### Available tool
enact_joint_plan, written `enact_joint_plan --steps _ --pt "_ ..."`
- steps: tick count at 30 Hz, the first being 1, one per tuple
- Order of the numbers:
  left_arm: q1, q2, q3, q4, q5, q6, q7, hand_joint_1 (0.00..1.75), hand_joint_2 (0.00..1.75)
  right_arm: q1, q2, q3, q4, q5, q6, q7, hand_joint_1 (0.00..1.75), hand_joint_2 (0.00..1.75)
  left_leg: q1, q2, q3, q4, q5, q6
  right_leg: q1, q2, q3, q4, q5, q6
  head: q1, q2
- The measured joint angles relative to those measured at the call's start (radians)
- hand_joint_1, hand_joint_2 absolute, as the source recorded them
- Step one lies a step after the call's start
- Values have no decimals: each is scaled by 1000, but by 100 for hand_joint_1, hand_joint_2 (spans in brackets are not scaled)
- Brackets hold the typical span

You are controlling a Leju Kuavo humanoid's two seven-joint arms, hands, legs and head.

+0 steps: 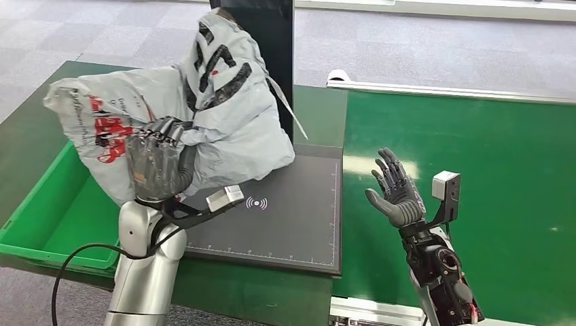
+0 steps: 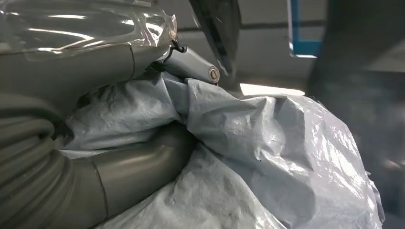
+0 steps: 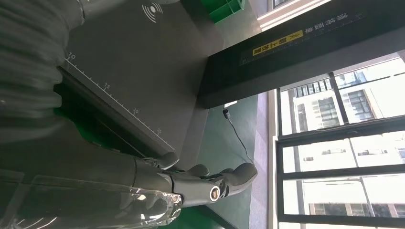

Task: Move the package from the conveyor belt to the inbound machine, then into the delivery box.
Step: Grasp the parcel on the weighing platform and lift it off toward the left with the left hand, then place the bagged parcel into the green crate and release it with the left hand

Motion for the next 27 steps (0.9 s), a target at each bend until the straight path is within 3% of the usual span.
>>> enact_joint_plan --steps 2,4,6,8,10,12,16,21,27 --pt "-16 8 33 -20 -64 0 78 175 175 3 -2 0 -1 0 -6 -1 0 175 0 -1 0 0 0 0 0 0 0 0 0 0 0 0" --pt "-52 58 38 -25 -131 0 271 175 175 11 -3 0 -5 0 -15 -1 0 175 0 0 0 0 0 0 0 0 0 0 0 0 0 0" --pt "-121 154 4 10 -155 -13 566 175 175 23 -3 0 -13 3 -20 3 0 175 0 2 0 0 0 -1 1 1 -2 0 1 -1 0 0" --pt "-223 266 -85 132 -157 -78 888 175 175 31 -3 0 -19 13 -20 11 0 175 1 1 0 0 2 -2 1 0 -1 0 0 -1 0 0" --pt "-320 358 -189 316 -158 -181 1097 175 175 30 -2 0 -21 26 -15 16 0 175 1 0 1 -1 3 -3 1 -1 0 1 1 -3 0 0" --pt "-378 415 -255 482 -158 -237 1109 175 175 27 2 3 -20 35 -8 15 0 175 1 5 1 -1 3 -4 2 3 -1 2 2 -5 0 0" --pt "-436 478 -325 697 -158 -241 992 175 175 25 6 4 -17 40 -3 14 0 175 1 10 0 0 3 -4 1 8 -4 2 4 -6 0 0" --pt "-472 507 -367 813 -158 -253 987 175 175 24 8 5 -16 40 1 13 0 175 1 6 -2 0 2 -4 1 7 -5 2 3 -5 0 0" --pt "-491 531 -380 887 -158 -392 980 175 175 15 10 6 -9 42 10 12 0 175 1 7 -2 -1 2 -4 2 7 -5 2 3 -5 0 0"
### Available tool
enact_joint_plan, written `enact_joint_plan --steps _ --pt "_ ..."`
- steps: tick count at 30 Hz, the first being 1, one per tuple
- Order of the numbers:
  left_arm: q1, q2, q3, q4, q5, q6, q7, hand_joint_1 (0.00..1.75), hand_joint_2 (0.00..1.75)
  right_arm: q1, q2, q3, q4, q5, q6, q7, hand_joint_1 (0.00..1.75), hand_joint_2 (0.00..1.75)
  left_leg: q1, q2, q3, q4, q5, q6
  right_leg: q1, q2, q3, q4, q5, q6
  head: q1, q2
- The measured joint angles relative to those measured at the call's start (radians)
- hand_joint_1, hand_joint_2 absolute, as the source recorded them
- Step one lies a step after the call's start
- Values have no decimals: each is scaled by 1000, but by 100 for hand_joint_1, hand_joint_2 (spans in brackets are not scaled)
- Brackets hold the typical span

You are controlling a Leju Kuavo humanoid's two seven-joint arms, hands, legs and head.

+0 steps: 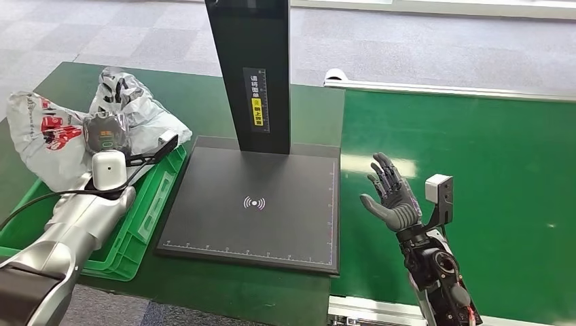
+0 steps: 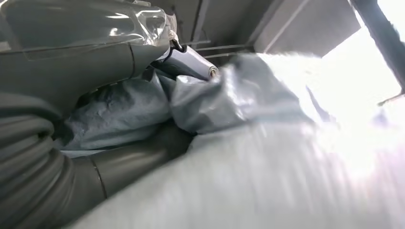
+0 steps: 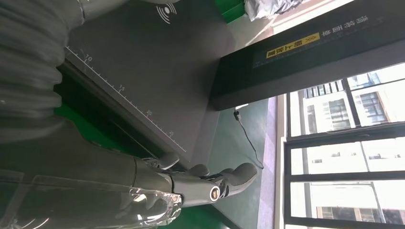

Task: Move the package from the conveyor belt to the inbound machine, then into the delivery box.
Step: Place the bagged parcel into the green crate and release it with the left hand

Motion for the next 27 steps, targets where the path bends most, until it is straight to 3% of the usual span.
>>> enact_joint_plan --steps 7,10,15,20,27 --pt "-23 34 30 88 0 -204 -75 175 175 -18 5 12 16 4 14 5 0 175 0 -1 3 -1 -1 -1 0 0 4 0 0 0 0 0" --pt "-29 41 56 100 0 -251 -80 175 175 -22 11 16 17 7 13 11 0 175 0 3 8 -1 -4 -3 0 2 9 0 -1 -2 0 0" --pt "-7 62 141 116 53 -180 -36 175 175 -21 21 17 17 14 -5 25 0 175 2 11 11 -2 -3 -5 2 9 7 1 0 -5 0 0" --pt "61 107 282 117 148 -102 -76 175 175 -20 23 16 17 16 -25 39 0 175 3 11 9 -2 -2 -6 3 10 3 2 0 -6 0 0" --pt "144 139 407 85 202 -105 -131 175 175 -24 28 12 17 27 -37 58 0 175 3 11 6 -2 -3 -7 3 10 0 2 -1 -7 0 0"
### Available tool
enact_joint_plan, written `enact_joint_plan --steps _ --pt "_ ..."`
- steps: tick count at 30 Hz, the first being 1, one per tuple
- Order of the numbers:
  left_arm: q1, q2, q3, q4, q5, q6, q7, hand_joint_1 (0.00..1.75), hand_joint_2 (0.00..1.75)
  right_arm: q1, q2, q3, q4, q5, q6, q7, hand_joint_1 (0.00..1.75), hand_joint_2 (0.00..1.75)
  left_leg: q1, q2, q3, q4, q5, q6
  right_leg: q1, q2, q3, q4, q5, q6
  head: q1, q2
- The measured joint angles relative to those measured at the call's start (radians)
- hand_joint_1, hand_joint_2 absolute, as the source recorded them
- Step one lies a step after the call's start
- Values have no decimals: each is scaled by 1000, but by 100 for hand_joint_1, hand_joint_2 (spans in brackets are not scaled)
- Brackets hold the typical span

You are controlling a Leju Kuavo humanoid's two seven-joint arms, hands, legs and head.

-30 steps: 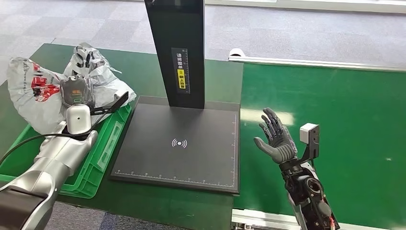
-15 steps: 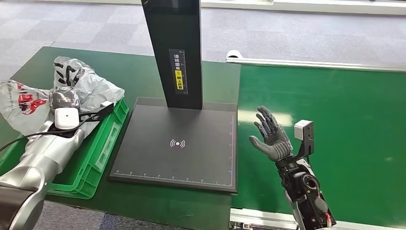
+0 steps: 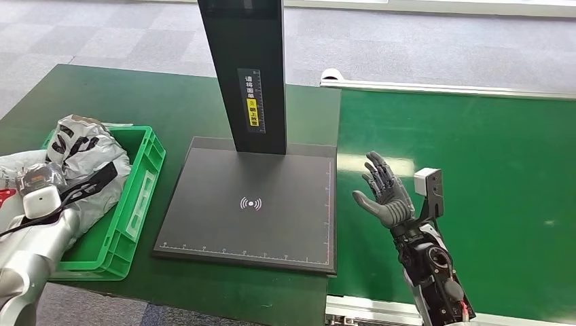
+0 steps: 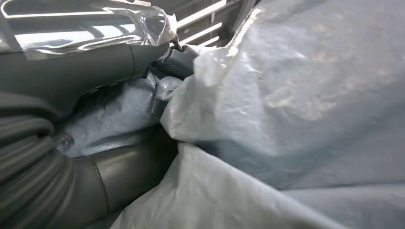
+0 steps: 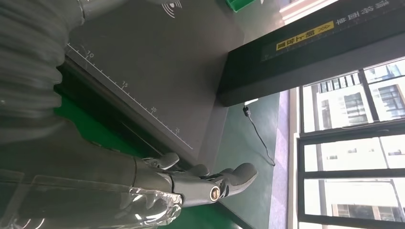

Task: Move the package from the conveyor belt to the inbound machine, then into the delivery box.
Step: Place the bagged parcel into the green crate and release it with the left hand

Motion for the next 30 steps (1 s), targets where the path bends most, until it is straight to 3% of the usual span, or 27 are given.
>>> enact_joint_plan --steps 2,6,15,19,23,30 --pt "14 -2 36 -20 36 29 -35 171 175 2 0 -2 -1 0 -5 3 0 175 0 0 0 0 0 0 0 0 -1 0 0 0 0 0" --pt "41 -31 123 -85 173 70 -177 5 175 13 0 -5 -12 -2 -11 7 0 175 0 -4 -1 0 0 0 0 -2 -1 0 0 0 0 0" --pt "80 -91 211 -198 423 65 -362 0 175 16 1 -5 -14 -9 -6 11 0 175 0 -7 -2 0 0 0 0 -5 -1 0 0 1 0 0" --pt "101 -111 211 -242 503 -9 -397 0 0 14 1 -4 -14 -14 -2 11 0 175 0 -7 -3 0 0 0 0 -6 -1 0 0 1 0 0" --pt "126 -119 183 -270 526 -97 -383 0 0 5 1 -3 -7 -15 7 11 0 175 0 -7 -3 0 0 0 0 -6 -1 0 0 1 0 0" --pt "138 -121 129 -277 494 -135 -373 0 0 -7 1 -3 7 -11 16 11 0 175 0 -9 -3 0 0 0 0 -7 -1 0 0 1 0 0"
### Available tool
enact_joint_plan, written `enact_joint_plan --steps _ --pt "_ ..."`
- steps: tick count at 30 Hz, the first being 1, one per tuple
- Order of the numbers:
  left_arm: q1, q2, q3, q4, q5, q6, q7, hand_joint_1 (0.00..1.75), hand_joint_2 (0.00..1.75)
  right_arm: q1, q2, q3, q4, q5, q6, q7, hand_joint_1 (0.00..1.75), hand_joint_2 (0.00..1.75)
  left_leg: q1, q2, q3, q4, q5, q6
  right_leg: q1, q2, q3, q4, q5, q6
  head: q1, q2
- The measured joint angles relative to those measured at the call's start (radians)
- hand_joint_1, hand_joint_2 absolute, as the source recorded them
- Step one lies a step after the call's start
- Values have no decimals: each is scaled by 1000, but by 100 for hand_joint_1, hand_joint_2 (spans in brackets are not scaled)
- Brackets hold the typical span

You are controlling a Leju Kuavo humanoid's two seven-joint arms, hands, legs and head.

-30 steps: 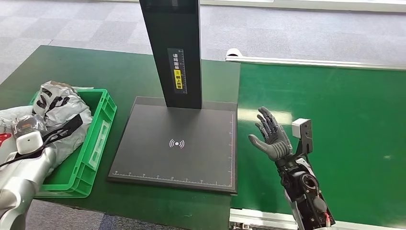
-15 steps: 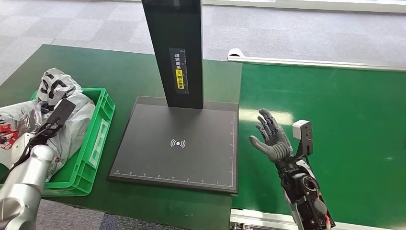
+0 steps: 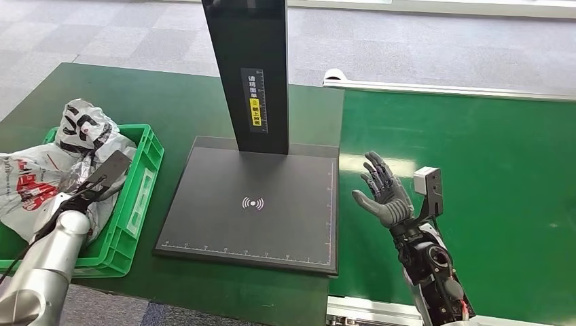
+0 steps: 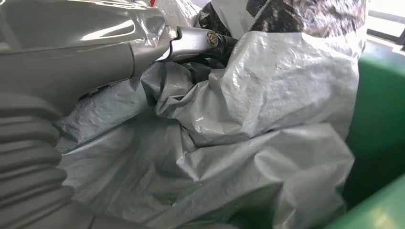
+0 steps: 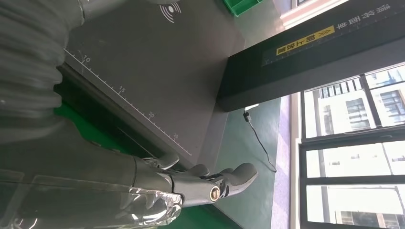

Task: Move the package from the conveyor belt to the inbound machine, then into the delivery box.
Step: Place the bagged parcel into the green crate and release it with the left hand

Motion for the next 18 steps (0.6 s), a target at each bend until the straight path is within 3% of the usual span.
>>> enact_joint_plan --steps 5,8,18 --pt "13 -10 -83 14 -140 122 42 0 0 -11 2 0 9 -2 1 0 0 175 -1 -4 0 0 1 1 0 -4 1 0 -1 1 0 0" --pt "32 -29 -127 9 -150 195 10 0 0 -19 4 1 13 -9 8 0 0 175 -2 -5 -1 0 1 1 -1 -7 2 0 -1 2 0 0" --pt "109 -78 -197 -125 -126 238 -69 0 0 -49 5 14 38 -25 23 0 0 175 -3 -6 0 0 0 1 -3 -7 2 0 -2 2 0 0"
